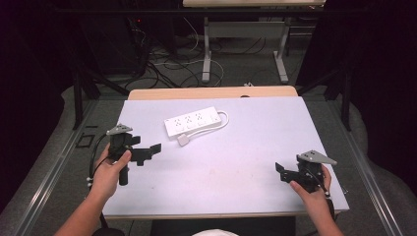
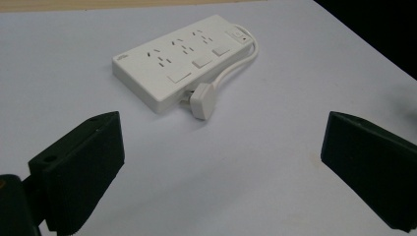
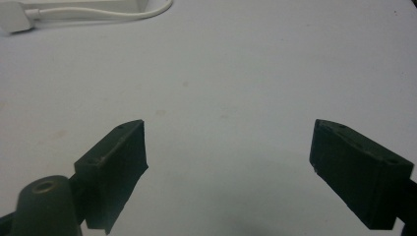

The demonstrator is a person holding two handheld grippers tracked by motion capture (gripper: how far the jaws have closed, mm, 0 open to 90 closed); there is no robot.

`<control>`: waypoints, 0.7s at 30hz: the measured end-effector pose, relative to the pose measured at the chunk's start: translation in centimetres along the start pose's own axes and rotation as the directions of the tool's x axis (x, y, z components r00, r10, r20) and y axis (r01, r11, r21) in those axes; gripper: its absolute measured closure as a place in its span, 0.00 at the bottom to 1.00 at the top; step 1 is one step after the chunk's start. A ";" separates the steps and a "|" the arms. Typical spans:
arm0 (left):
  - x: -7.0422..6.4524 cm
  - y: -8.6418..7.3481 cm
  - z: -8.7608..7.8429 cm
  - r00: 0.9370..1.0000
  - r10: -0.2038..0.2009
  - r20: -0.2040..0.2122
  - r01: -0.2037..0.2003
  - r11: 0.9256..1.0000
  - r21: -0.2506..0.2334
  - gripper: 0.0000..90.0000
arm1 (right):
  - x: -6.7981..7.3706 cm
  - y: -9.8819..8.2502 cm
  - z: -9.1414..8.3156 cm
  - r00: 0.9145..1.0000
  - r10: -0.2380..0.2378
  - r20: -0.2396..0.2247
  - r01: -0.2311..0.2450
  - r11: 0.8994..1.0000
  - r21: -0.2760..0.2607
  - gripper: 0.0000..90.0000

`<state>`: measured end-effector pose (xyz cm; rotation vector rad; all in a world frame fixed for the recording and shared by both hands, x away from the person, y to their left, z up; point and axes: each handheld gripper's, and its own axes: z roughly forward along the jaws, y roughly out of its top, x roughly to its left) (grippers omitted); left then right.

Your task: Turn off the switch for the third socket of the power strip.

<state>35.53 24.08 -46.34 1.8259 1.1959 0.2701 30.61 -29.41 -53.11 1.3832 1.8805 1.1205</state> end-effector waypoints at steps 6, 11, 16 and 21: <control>0.9 -1.6 -0.2 0.999 -0.019 -0.030 0.018 1.000 -0.020 0.04 | -0.2 0.2 -0.2 1.000 0.015 0.000 -0.015 1.000 0.010 0.14; 1.7 -3.1 -0.2 0.998 0.002 -0.064 -0.004 1.000 -0.028 0.04 | -0.4 0.3 -0.2 1.000 0.020 -0.001 -0.020 1.000 0.009 0.14; 2.7 -4.8 0.6 0.995 -0.022 -0.095 0.018 0.999 -0.045 0.04 | -0.3 0.4 -0.1 1.000 0.013 -0.006 -0.013 1.000 0.018 0.13; 3.6 -6.2 1.0 0.994 -0.054 -0.096 0.050 0.998 -0.042 0.05 | -0.3 0.4 0.0 1.000 0.006 -0.015 -0.006 1.000 0.020 0.12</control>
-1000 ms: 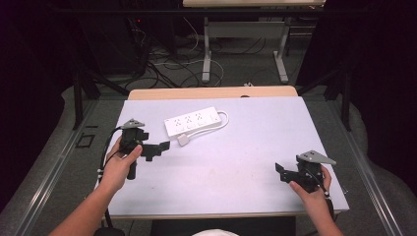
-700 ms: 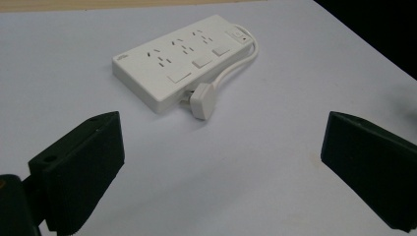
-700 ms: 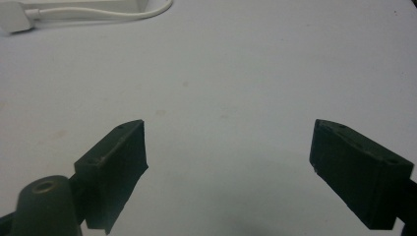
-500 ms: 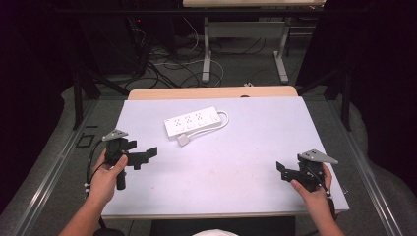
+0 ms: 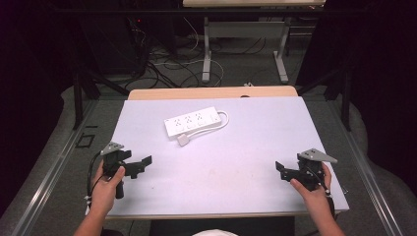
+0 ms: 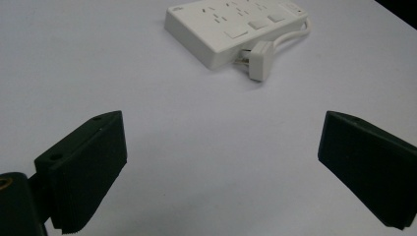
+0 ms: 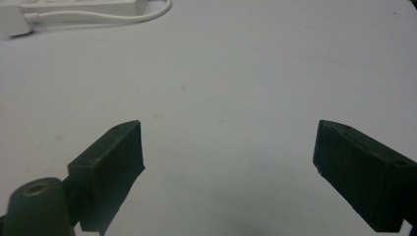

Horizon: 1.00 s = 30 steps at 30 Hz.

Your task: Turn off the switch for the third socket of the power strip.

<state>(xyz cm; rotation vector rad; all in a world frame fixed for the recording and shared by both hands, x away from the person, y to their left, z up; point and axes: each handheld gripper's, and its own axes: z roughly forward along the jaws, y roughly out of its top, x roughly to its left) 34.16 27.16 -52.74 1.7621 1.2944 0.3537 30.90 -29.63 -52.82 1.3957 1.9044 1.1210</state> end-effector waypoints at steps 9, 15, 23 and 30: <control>1.3 -1.5 0.2 1.000 -0.014 -0.002 0.014 1.000 -0.003 0.06 | -0.2 -0.1 0.1 1.000 -0.003 0.004 0.003 1.000 0.007 0.11; 1.9 -2.0 0.4 1.000 -0.010 -0.022 0.010 1.000 -0.002 0.06 | -0.3 -0.3 0.2 1.000 0.007 0.004 -0.007 1.000 0.021 0.09; 2.4 -2.4 0.4 0.998 -0.031 -0.057 0.031 0.999 -0.012 0.06 | -0.5 -0.5 0.5 1.000 -0.005 0.004 0.005 0.999 0.034 0.08; 2.8 -2.7 0.7 0.998 -0.015 -0.058 0.016 1.000 0.026 0.06 | -0.6 -0.6 0.6 1.000 -0.002 0.011 0.001 0.999 0.042 0.08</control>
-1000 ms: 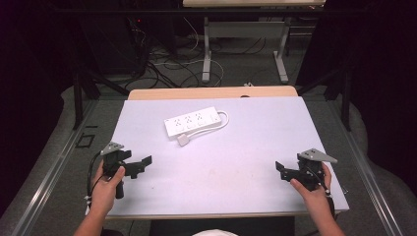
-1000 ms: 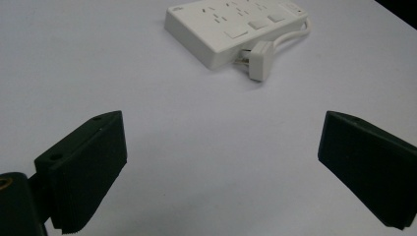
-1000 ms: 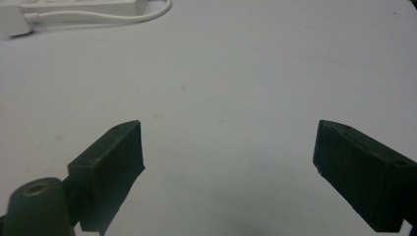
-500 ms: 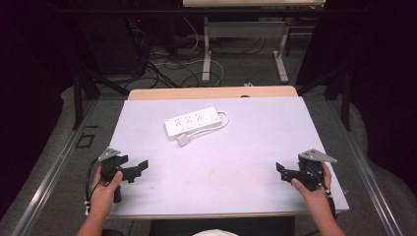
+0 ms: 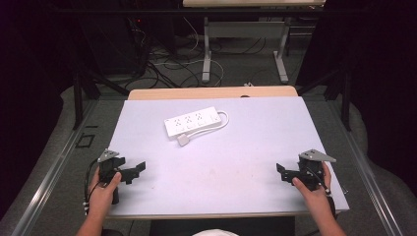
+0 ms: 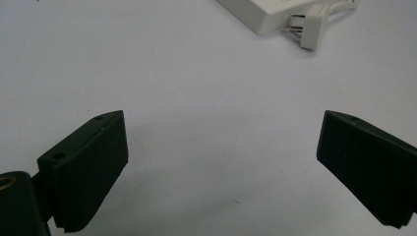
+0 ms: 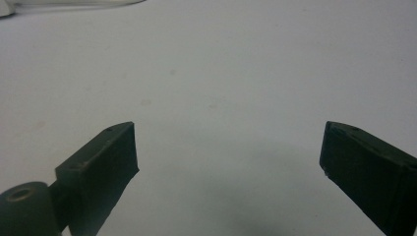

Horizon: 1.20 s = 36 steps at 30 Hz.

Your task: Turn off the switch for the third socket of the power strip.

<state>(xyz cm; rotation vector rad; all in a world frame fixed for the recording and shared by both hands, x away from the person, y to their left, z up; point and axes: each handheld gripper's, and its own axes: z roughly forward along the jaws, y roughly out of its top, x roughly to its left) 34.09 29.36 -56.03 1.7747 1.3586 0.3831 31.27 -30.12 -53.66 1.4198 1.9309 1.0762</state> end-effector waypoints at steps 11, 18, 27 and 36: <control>0.5 -0.2 0.4 1.000 -0.025 -0.016 0.025 1.000 0.000 0.07 | 0.0 -0.1 0.5 1.000 -0.013 0.003 0.013 1.000 0.008 0.08; 0.9 -0.3 0.2 0.999 -0.040 -0.014 0.040 0.999 0.002 0.07 | 0.0 -0.1 0.5 1.000 -0.015 -0.005 0.016 1.000 0.023 0.08; 1.6 -0.3 0.0 0.997 -0.077 -0.026 0.077 0.997 -0.003 0.07 | 0.1 -0.1 0.7 1.000 -0.017 -0.019 0.017 1.000 0.025 0.08; 1.5 -0.3 0.3 0.996 -0.081 -0.026 0.081 0.997 -0.004 0.08 | 0.0 -0.2 0.7 1.000 -0.012 -0.023 0.013 0.999 0.031 0.08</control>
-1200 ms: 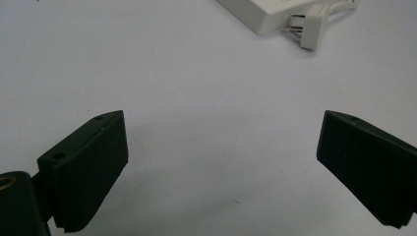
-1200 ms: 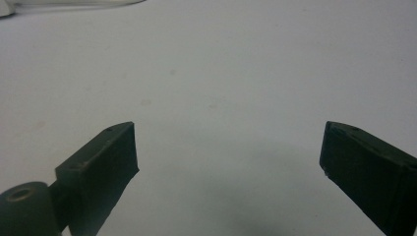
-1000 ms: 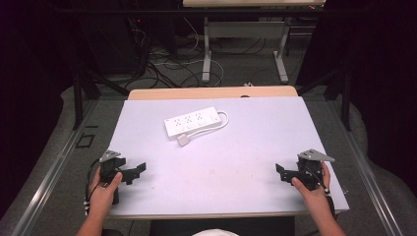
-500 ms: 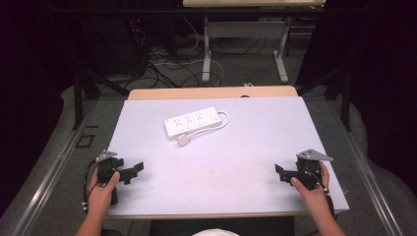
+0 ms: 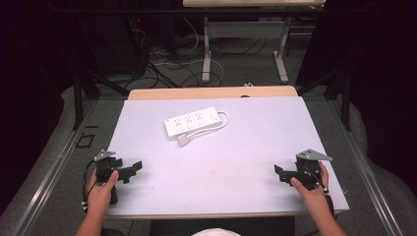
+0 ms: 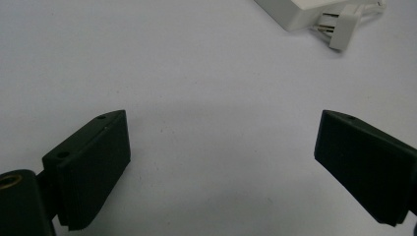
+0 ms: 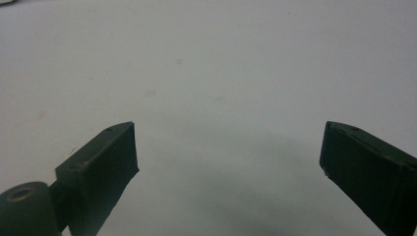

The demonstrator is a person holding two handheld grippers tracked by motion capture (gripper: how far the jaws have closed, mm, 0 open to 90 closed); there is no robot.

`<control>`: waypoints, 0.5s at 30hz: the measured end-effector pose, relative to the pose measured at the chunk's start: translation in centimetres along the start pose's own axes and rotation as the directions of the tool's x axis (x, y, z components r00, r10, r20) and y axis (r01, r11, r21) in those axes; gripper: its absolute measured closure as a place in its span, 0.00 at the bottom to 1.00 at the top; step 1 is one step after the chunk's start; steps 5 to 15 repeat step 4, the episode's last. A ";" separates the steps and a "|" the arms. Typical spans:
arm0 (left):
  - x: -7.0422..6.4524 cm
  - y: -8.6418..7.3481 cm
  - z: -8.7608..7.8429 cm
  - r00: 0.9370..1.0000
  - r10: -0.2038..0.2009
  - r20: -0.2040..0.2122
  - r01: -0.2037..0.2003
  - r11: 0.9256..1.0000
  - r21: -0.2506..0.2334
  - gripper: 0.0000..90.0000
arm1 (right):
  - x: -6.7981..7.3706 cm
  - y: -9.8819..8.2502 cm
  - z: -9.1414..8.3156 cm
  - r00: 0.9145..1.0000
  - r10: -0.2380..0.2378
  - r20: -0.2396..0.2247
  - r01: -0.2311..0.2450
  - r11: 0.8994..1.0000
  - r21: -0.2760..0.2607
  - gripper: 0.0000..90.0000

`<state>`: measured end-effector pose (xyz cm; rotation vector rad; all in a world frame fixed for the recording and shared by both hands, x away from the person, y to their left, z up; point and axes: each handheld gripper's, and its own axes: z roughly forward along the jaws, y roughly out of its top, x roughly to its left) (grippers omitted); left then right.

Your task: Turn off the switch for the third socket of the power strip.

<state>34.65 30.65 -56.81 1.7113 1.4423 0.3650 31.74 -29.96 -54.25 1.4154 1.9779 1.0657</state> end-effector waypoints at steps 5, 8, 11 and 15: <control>0.1 0.1 0.0 1.000 0.006 -0.006 -0.006 1.000 -0.009 0.08 | 0.0 0.0 0.0 1.000 0.008 0.005 -0.008 1.000 -0.004 0.08; 0.1 0.1 0.0 1.000 0.006 -0.006 -0.006 1.000 -0.009 0.08 | 0.0 0.0 0.0 1.000 0.008 0.005 -0.008 1.000 -0.004 0.08; 0.1 0.1 0.0 1.000 0.006 -0.006 -0.006 1.000 -0.009 0.08 | 0.0 0.0 0.0 1.000 0.008 0.005 -0.008 1.000 -0.004 0.08; 0.1 0.1 0.0 1.000 0.006 -0.006 -0.006 1.000 -0.009 0.08 | 0.0 0.0 0.0 1.000 0.008 0.005 -0.008 1.000 -0.004 0.08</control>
